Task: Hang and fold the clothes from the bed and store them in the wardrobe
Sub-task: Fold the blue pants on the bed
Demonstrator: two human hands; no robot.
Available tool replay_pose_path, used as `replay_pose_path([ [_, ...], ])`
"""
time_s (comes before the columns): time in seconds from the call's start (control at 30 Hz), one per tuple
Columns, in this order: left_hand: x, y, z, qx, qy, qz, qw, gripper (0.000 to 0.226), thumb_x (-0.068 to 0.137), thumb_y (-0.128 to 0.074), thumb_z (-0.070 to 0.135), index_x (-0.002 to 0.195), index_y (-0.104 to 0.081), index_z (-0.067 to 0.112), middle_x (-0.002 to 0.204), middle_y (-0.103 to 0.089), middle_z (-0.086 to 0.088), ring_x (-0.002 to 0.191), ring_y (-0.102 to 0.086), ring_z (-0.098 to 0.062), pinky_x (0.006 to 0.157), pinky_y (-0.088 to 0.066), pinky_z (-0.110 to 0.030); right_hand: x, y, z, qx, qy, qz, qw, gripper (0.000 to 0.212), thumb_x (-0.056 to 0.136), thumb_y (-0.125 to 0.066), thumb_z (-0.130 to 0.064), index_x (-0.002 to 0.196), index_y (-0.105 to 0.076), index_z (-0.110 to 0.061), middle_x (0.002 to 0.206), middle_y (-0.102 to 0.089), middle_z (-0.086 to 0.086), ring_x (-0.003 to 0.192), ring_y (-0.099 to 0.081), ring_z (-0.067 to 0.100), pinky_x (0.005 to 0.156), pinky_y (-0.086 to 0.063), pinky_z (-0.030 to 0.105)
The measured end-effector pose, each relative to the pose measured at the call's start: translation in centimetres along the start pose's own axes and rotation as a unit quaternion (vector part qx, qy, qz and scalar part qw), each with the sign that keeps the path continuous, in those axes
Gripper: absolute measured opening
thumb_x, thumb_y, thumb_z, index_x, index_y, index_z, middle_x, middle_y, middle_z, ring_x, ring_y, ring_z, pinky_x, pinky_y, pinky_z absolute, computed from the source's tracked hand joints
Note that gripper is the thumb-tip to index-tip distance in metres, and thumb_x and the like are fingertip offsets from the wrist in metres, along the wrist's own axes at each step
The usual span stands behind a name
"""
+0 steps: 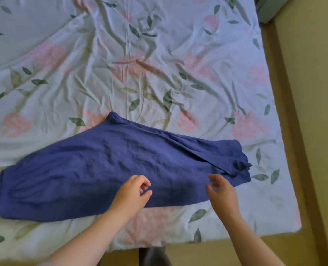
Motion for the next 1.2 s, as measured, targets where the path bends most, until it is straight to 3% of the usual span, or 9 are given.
replay_pose_path([
  [0.2, 2.2, -4.8, 3.7, 0.048, -0.034, -0.025, 0.998, 0.013, 0.086, -0.067, 0.026, 0.097, -0.061, 0.027, 0.097, -0.054, 0.015, 0.086, -0.052, 0.000, 0.068, -0.037, -0.007, 4.8, 3.8, 2.1, -0.092, 0.053, 0.015, 0.994, 0.035, 0.091, -0.063, -0.017, 0.126, -0.059, -0.013, 0.126, -0.060, 0.005, 0.113, -0.057, 0.025, 0.082, -0.044, 0.029],
  [0.4, 3.5, -8.8, 4.3, 0.155, -0.066, -0.081, 0.982, 0.031, 0.082, -0.069, 0.034, 0.111, -0.061, 0.026, 0.110, -0.052, 0.011, 0.105, -0.050, -0.010, 0.089, -0.041, -0.022, 8.7, 4.1, 2.9, -0.206, 0.080, -0.009, 0.975, 0.063, 0.091, -0.065, -0.023, 0.146, -0.038, -0.011, 0.144, -0.045, 0.009, 0.137, -0.038, 0.029, 0.107, -0.039, 0.041],
  [0.6, 4.7, -10.1, 2.8, 0.218, -0.067, -0.101, 0.968, 0.039, 0.081, -0.069, 0.040, 0.117, -0.062, 0.028, 0.115, -0.050, 0.012, 0.109, -0.046, -0.012, 0.093, -0.042, -0.025, 10.0, 3.2, 2.5, -0.395, 0.103, -0.004, 0.913, 0.022, 0.094, -0.054, -0.033, 0.108, -0.065, -0.019, 0.111, -0.054, 0.004, 0.107, -0.049, 0.027, 0.091, -0.040, 0.031],
  [0.7, 4.8, -10.6, 2.7, 0.257, -0.081, -0.116, 0.956, 0.041, 0.078, -0.070, 0.039, 0.114, -0.057, 0.027, 0.114, -0.045, 0.011, 0.106, -0.044, -0.014, 0.089, -0.040, -0.025, 9.6, 3.2, 1.6, -0.338, 0.144, 0.022, 0.930, 0.015, 0.092, -0.056, -0.022, 0.094, -0.066, -0.010, 0.110, -0.056, 0.007, 0.108, -0.051, 0.030, 0.090, -0.039, 0.036],
  [0.8, 4.6, -10.8, 3.2, 0.296, -0.108, -0.114, 0.942, 0.025, 0.082, -0.065, 0.030, 0.105, -0.058, 0.024, 0.111, -0.044, 0.008, 0.102, -0.044, -0.016, 0.085, -0.039, -0.024, 9.0, 3.8, 1.6, -0.248, 0.134, 0.039, 0.959, 0.015, 0.090, -0.055, -0.013, 0.079, -0.045, -0.008, 0.066, -0.053, 0.005, 0.069, -0.055, 0.037, 0.065, -0.032, 0.037],
  [0.87, 4.5, -10.7, 3.5, 0.312, -0.118, -0.109, 0.936, 0.016, 0.087, -0.058, 0.024, 0.102, -0.062, 0.021, 0.111, -0.047, 0.005, 0.104, -0.045, -0.018, 0.085, -0.040, -0.027, 8.8, 4.0, 2.0, -0.238, 0.118, 0.031, 0.964, 0.019, 0.096, -0.051, -0.020, 0.083, -0.039, -0.011, 0.054, -0.044, 0.000, 0.058, -0.050, 0.036, 0.060, -0.027, 0.034],
  [1.0, 4.7, -10.2, 3.3, 0.274, -0.106, -0.111, 0.949, 0.014, 0.091, -0.055, 0.020, 0.092, -0.069, 0.015, 0.105, -0.054, 0.002, 0.101, -0.050, -0.018, 0.085, -0.045, -0.029, 9.0, 4.6, 0.9, -0.253, 0.138, 0.004, 0.958, 0.020, 0.097, -0.053, -0.040, 0.094, -0.045, -0.022, 0.071, -0.052, -0.006, 0.068, -0.055, 0.028, 0.063, -0.037, 0.033],
  [1.1, 4.9, -8.7, 2.4, 0.145, -0.039, -0.111, 0.982, 0.009, 0.082, -0.071, 0.022, 0.075, -0.072, 0.016, 0.089, -0.061, 0.009, 0.084, -0.059, -0.009, 0.078, -0.049, -0.025, 9.3, 5.8, 0.0, -0.247, 0.139, 0.016, 0.959, 0.019, 0.097, -0.055, -0.032, 0.092, -0.062, -0.015, 0.080, -0.064, 0.003, 0.074, -0.058, 0.028, 0.065, -0.047, 0.037],
  [1.2, 4.8, -6.7, 1.5, 0.047, 0.037, -0.098, 0.993, 0.014, 0.073, -0.080, 0.023, 0.064, -0.071, 0.019, 0.071, -0.068, 0.010, 0.070, -0.063, -0.002, 0.066, -0.050, -0.019, 9.3, 7.1, -0.5, -0.178, 0.115, 0.044, 0.976, 0.027, 0.100, -0.052, -0.027, 0.081, -0.058, -0.009, 0.071, -0.061, 0.008, 0.063, -0.054, 0.026, 0.054, -0.041, 0.036],
])
Point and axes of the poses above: each hand's wrist, its own x-axis towards the middle knuckle, its own y-axis out of the back of the hand, z = x × y, the point moved 8 cm from there along x, towards the middle knuckle
